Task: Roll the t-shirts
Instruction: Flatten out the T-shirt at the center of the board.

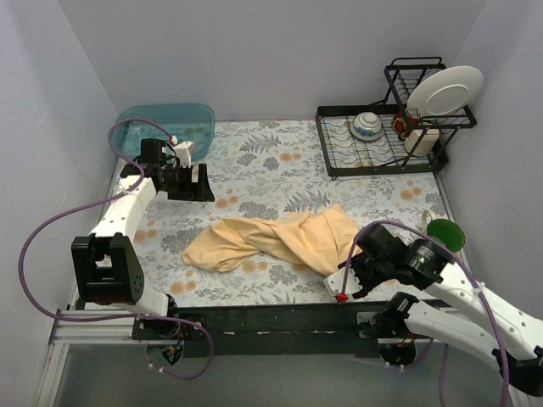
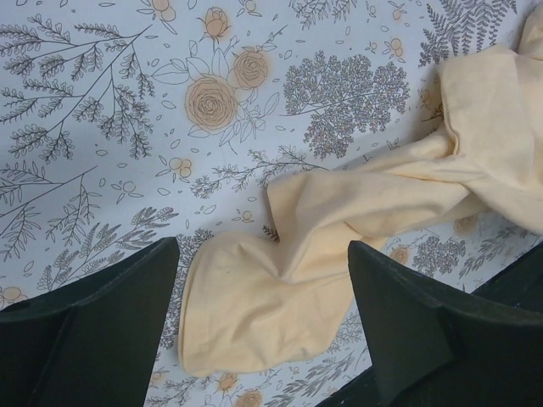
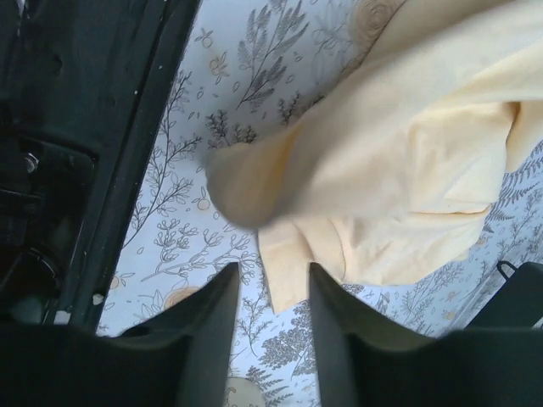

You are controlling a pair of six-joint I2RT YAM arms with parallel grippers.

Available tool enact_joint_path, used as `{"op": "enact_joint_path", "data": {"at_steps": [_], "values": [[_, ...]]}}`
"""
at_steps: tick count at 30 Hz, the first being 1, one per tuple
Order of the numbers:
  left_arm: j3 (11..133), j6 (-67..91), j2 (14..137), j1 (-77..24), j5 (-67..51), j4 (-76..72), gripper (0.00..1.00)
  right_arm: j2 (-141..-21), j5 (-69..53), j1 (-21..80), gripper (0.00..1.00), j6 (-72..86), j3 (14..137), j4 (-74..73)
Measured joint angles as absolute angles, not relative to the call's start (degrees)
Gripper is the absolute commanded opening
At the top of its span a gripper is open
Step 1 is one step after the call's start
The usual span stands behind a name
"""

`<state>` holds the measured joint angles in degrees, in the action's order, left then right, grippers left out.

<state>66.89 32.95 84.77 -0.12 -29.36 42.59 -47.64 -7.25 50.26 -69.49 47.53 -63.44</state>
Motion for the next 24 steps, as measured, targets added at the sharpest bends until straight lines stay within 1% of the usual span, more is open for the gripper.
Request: {"op": "enact_joint_path", "data": {"at_steps": [3,6,9,13,15,17,20,24], "values": [[67.92,32.4,85.54,-0.12,-29.47,43.18,0.8,-40.16,-5.13,50.0,0.57,-69.65,41.12,-63.64],[68.23,32.01,86.0,-0.12,-29.67,43.51,0.8,-43.29,-4.01,48.1,0.57,-67.16,40.95,-60.8],[68.38,31.73,86.04,-0.12,-29.82,44.18,0.8,-53.01,-4.25,44.56,0.55,-62.0,45.93,-56.14],[68.42,31.16,86.04,-0.12,-30.11,45.25,0.8,-69.65,-8.08,36.36,0.51,-50.74,58.61,-49.58],[68.42,30.87,86.04,-0.12,-30.24,45.78,0.8,-78.59,-11.11,31.53,0.52,-43.51,66.63,-47.7],[68.42,30.65,86.04,-0.12,-30.3,46.33,0.8,-84.97,-13.56,27.92,0.54,-37.82,71.35,-44.82],[68.42,30.39,85.97,-0.12,-30.41,46.92,0.8,-92.33,-17.3,23.38,0.57,-30.76,74.26,-41.85],[68.42,30.26,85.56,-0.12,-30.46,47.77,0.8,-96.64,-21.23,21.3,0.59,-24.53,74.63,-42.17]]}}
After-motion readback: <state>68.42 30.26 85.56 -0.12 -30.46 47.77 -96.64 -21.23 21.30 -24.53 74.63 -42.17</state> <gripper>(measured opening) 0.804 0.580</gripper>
